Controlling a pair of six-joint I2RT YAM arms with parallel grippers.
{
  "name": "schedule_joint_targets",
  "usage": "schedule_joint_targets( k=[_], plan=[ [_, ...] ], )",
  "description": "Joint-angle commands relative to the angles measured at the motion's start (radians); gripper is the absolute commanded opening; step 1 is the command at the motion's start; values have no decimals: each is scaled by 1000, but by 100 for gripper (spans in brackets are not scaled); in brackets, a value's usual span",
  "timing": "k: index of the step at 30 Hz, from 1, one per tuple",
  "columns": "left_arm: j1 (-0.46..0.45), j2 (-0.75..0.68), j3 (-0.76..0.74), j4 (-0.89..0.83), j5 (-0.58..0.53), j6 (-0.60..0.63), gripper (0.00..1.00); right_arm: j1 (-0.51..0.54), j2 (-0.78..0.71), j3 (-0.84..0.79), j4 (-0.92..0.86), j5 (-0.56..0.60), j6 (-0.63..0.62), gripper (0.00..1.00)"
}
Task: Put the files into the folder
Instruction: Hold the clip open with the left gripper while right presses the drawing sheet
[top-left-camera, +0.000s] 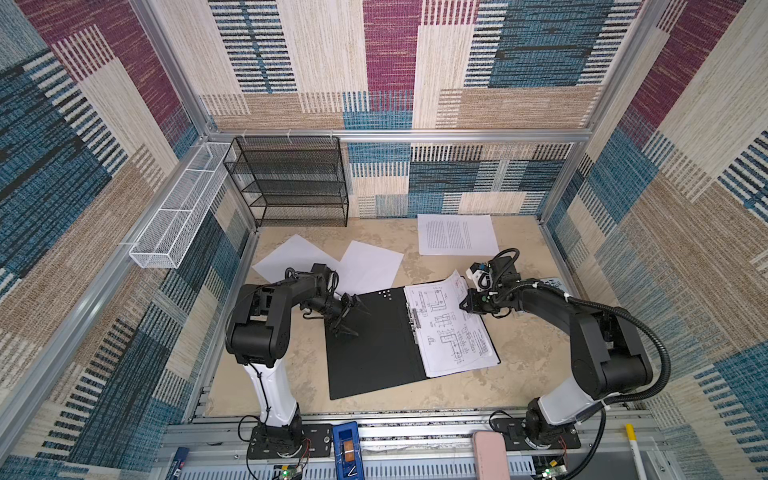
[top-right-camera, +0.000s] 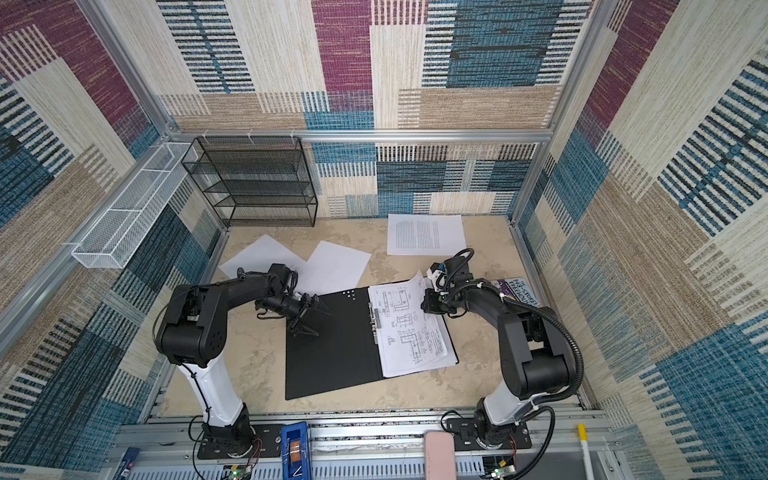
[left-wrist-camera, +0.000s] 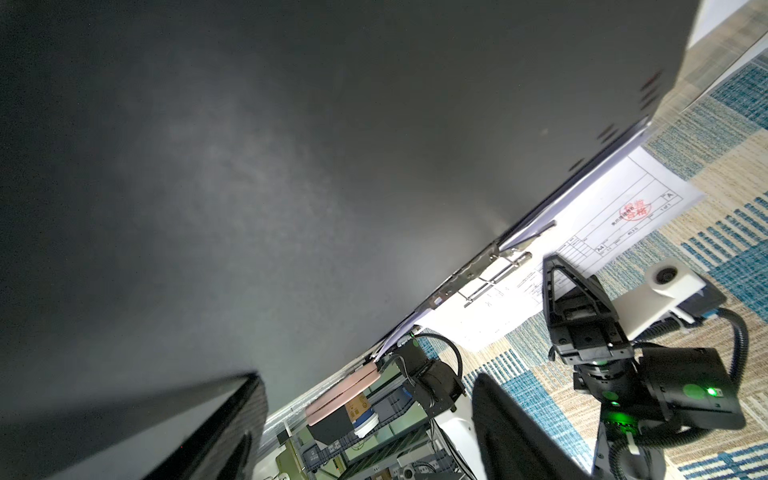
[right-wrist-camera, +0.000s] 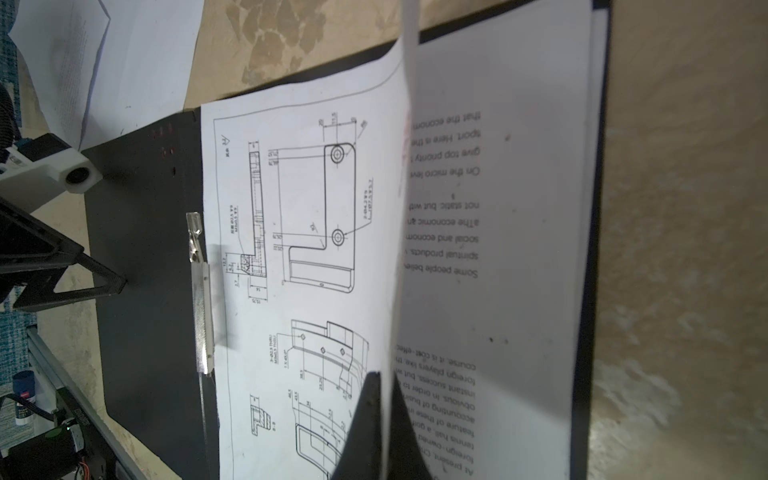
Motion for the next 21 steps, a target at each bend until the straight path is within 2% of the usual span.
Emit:
schedule_joint_targets(
  k=[1,10,21],
  plan=[
    [1,42,-18,60,-307,9,81,4,-2,0,21,-4,-17,0],
    [1,43,-20,60,-308,12,81,13,6,22,15,23,-43,0],
    [1,51,-18,61,-303,12,81,21,-2,8,30,5,-42,1]
  ],
)
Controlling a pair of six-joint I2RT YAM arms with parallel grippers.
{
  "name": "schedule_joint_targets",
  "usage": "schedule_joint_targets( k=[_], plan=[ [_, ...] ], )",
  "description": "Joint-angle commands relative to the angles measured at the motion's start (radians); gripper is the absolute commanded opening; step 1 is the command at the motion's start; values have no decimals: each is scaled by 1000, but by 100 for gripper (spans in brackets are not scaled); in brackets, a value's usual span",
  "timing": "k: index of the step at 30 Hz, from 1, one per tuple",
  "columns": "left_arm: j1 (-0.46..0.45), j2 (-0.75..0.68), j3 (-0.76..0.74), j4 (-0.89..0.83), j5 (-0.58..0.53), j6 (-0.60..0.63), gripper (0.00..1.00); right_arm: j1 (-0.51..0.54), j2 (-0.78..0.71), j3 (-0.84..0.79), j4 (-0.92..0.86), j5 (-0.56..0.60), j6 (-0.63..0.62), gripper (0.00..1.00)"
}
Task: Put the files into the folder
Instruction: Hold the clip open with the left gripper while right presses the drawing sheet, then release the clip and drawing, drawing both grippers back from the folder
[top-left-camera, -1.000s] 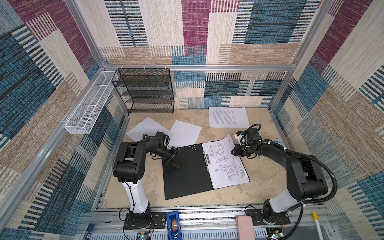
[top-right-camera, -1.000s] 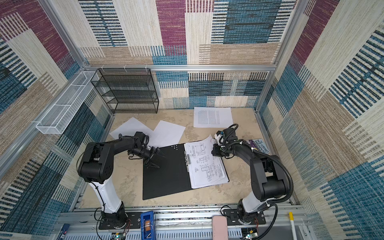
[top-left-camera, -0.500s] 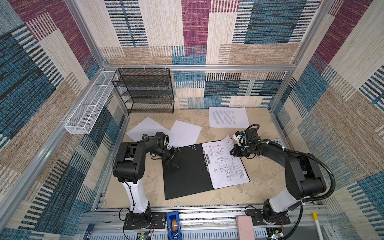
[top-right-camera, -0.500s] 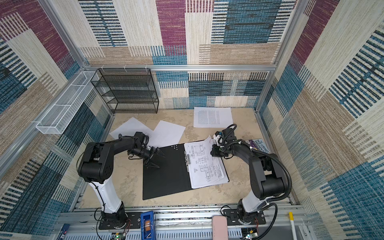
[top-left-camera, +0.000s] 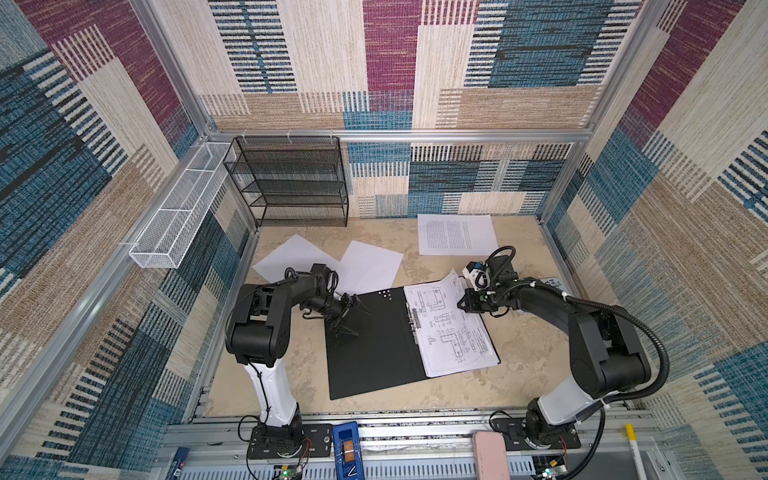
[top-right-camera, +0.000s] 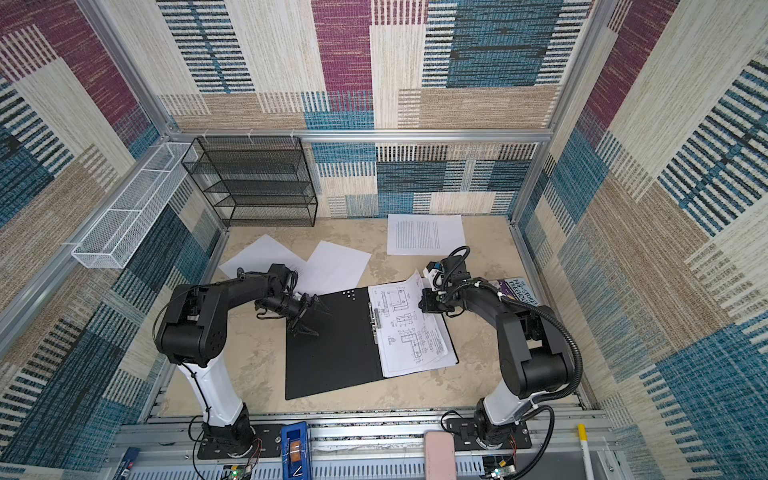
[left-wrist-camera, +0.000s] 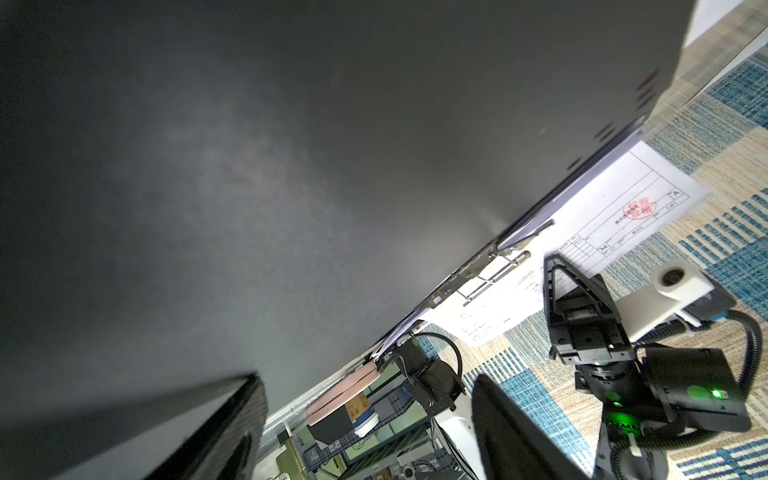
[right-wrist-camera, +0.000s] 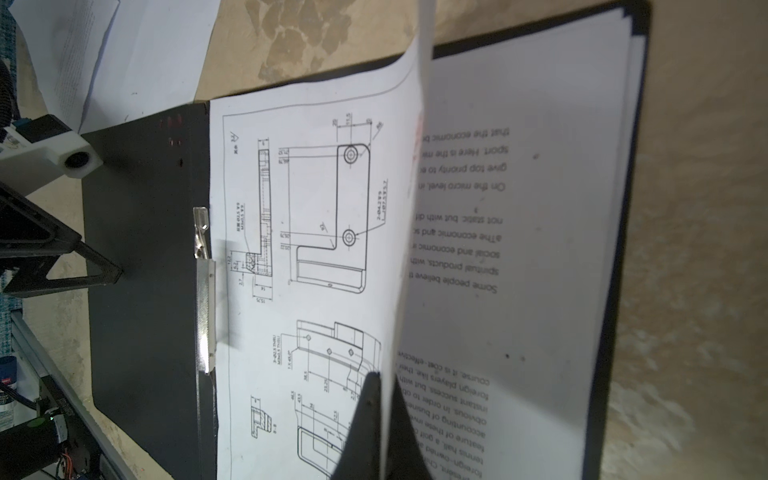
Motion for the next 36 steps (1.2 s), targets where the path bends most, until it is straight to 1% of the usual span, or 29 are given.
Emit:
schedule_joint_targets(
  k=[1,3,10,14,16,19,21,23,25,29,33,36],
  plan=[
    [1,46,-19,62,-311,6,81,0,-10,-4,21,4,-7,5],
    [1,48,-18,63,-310,6,81,0,-9,-4,20,18,-4,15],
    [1,49,-20,64,-307,7,81,0,-20,-18,34,55,21,42],
    [1,51,-19,63,-304,6,80,0,-25,-27,37,84,39,64],
    [2,51,-19,63,-303,9,80,0,-29,-31,39,97,48,73],
    [3,52,-18,63,-303,7,80,0,-32,-33,32,141,69,88],
    [3,52,-19,63,-300,7,80,0,-30,-33,21,187,92,96],
    [3,52,-19,64,-300,9,80,0,-27,-37,17,233,116,100],
    [4,51,-19,63,-299,8,80,0,-33,-51,29,268,140,100],
    [4,52,-19,63,-296,10,80,-1,-47,-71,63,258,158,100],
    [4,51,-16,68,-277,17,80,-1,-78,-65,102,274,173,100],
    [3,27,-7,69,-270,34,80,-3,-106,-26,142,307,207,100]
  ],
)
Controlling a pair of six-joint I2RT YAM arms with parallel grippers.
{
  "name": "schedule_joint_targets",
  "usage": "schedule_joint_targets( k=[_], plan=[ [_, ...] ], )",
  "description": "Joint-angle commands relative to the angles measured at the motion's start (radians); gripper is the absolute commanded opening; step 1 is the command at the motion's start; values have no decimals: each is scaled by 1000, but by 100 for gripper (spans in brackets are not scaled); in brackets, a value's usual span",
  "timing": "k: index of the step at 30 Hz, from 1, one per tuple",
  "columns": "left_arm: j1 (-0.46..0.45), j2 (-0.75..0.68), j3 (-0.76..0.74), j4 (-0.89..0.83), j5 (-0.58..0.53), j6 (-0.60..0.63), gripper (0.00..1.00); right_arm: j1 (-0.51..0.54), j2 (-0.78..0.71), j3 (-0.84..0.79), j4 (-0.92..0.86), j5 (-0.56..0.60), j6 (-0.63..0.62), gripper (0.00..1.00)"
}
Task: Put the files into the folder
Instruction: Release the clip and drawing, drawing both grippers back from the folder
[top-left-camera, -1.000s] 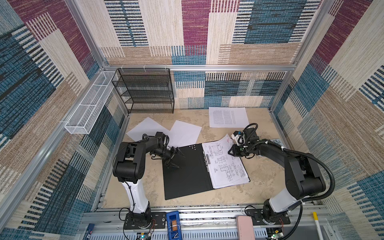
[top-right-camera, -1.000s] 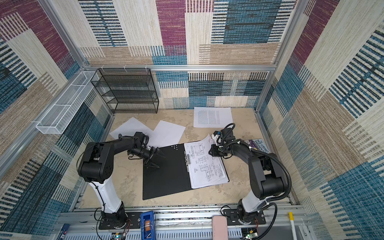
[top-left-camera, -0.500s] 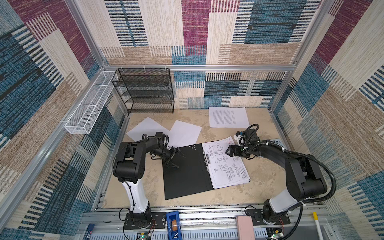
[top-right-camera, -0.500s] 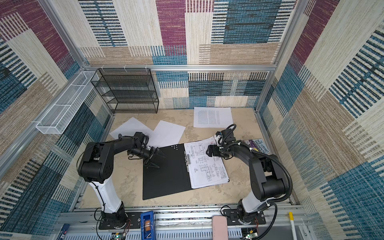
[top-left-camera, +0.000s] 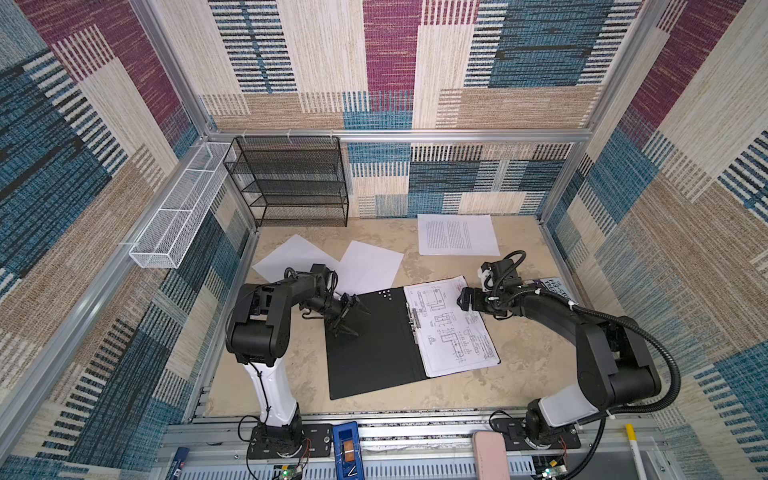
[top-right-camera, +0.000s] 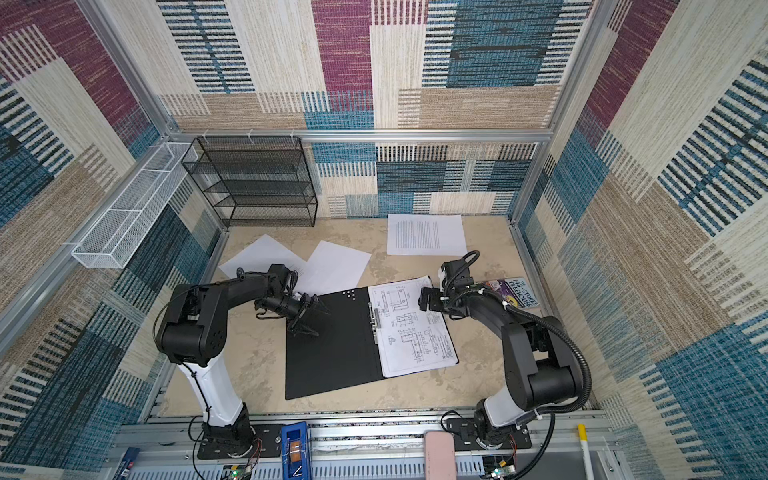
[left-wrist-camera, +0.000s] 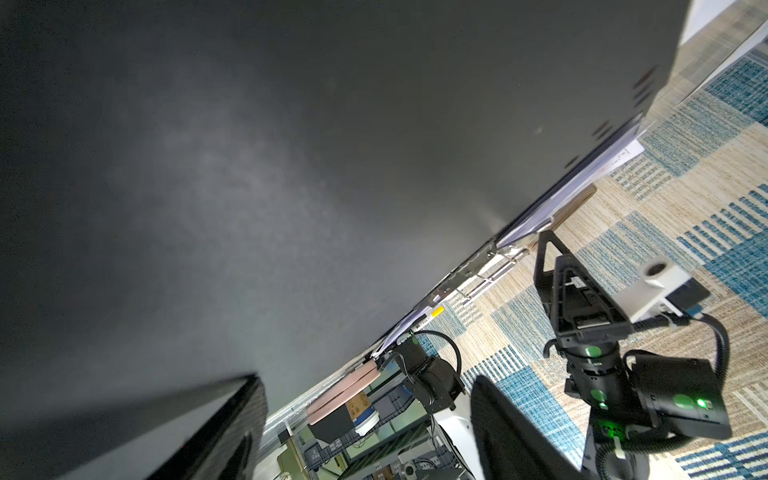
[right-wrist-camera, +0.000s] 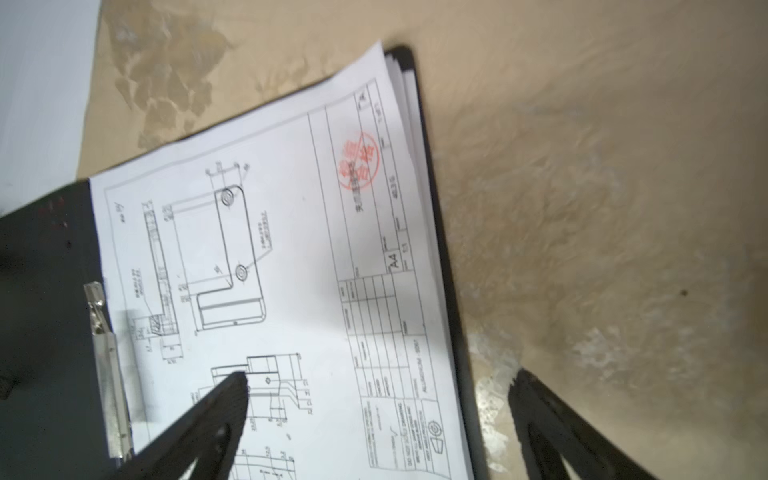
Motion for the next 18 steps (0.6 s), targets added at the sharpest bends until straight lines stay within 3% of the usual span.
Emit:
schedule_joint_targets(
  k=[1,6,8,15,18],
  plan=[
    [-2,11,-5,79,-242,32,80,-8,-21,43,113,27,46,100],
    [-15,-53,30,79,-192,74,81,-51,122,228,135,4,60,98],
    [-19,-84,39,80,-169,88,82,-77,232,336,128,-22,66,91],
    [-66,-232,60,79,-163,147,88,-118,563,700,128,14,48,85],
    [-70,-297,55,79,-158,175,99,-136,686,863,84,47,37,86]
  ],
)
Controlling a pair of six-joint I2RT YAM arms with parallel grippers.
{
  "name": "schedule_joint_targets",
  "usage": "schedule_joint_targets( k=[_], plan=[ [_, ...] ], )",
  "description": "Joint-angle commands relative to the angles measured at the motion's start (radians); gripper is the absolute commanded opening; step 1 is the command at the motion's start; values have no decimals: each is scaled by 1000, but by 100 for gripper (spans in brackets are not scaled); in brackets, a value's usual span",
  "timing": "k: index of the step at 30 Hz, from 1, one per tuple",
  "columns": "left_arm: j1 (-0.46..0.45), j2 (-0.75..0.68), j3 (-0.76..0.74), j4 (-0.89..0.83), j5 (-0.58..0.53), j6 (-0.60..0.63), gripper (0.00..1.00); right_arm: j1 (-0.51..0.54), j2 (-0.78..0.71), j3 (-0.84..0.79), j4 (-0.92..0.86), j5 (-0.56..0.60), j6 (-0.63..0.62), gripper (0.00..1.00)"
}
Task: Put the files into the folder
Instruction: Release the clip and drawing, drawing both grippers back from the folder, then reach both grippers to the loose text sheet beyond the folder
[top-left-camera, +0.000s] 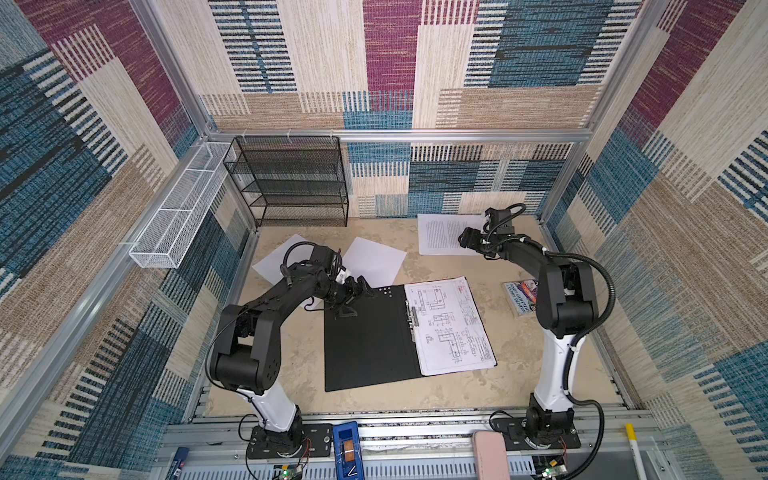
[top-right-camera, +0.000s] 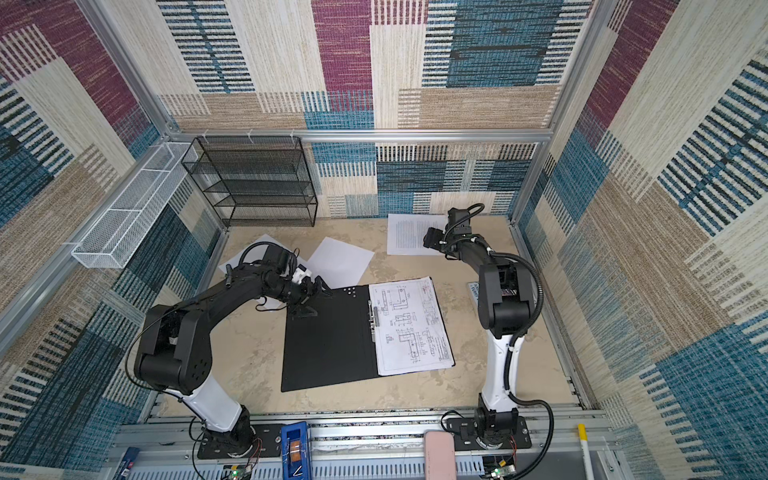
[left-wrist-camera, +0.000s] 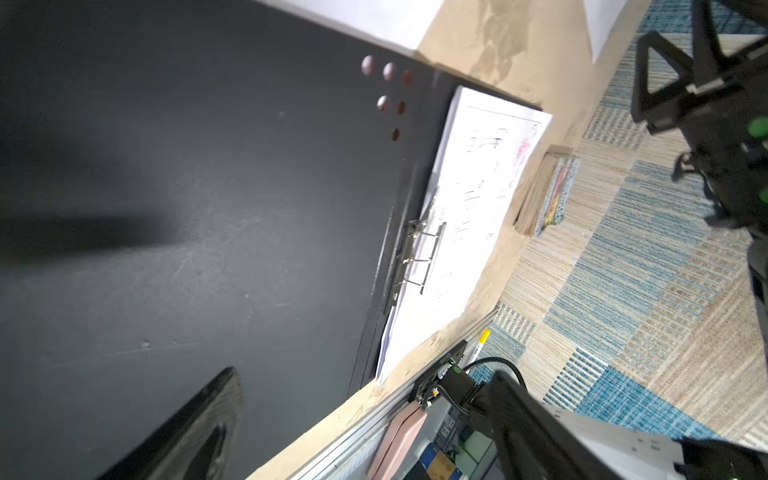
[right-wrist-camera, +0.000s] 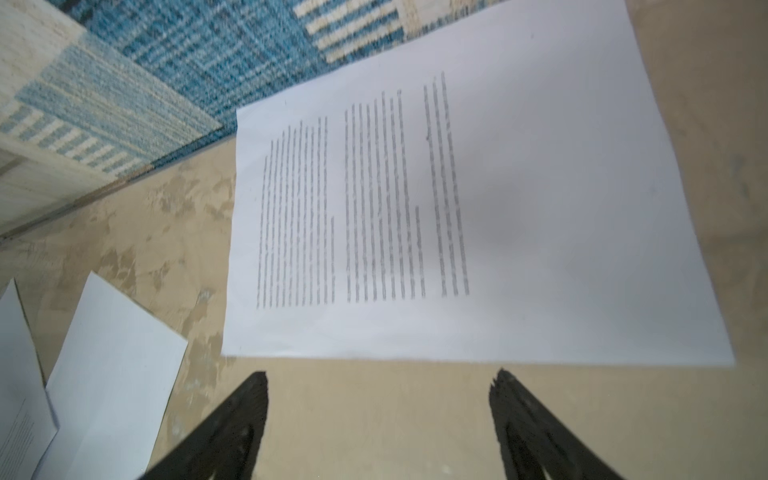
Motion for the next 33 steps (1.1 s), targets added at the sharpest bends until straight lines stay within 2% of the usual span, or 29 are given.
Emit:
schedule_joint_targets(
  k=[1,9,15,20,26,31,33],
  plan=[
    [-4,-68,-3,9,-21,77,99,-18,106,146,-47,62,-19,87],
    [-14,-187,-12,-10,-11,120,99,-67,274,375,-181,95,6,87],
    [-23,-185,-6,-9,-11,107,99,-69,280,334,-177,34,4,86],
    [-41,-170,12,-3,-29,74,100,-69,235,218,-141,-55,13,85],
    [-70,-110,42,86,-19,-9,96,-49,108,-20,-52,-168,67,84],
    [-105,-18,72,221,-19,-114,91,25,-27,-255,88,-258,182,84],
    [-122,29,102,261,-9,-138,90,68,-62,-289,131,-300,209,84]
  ],
)
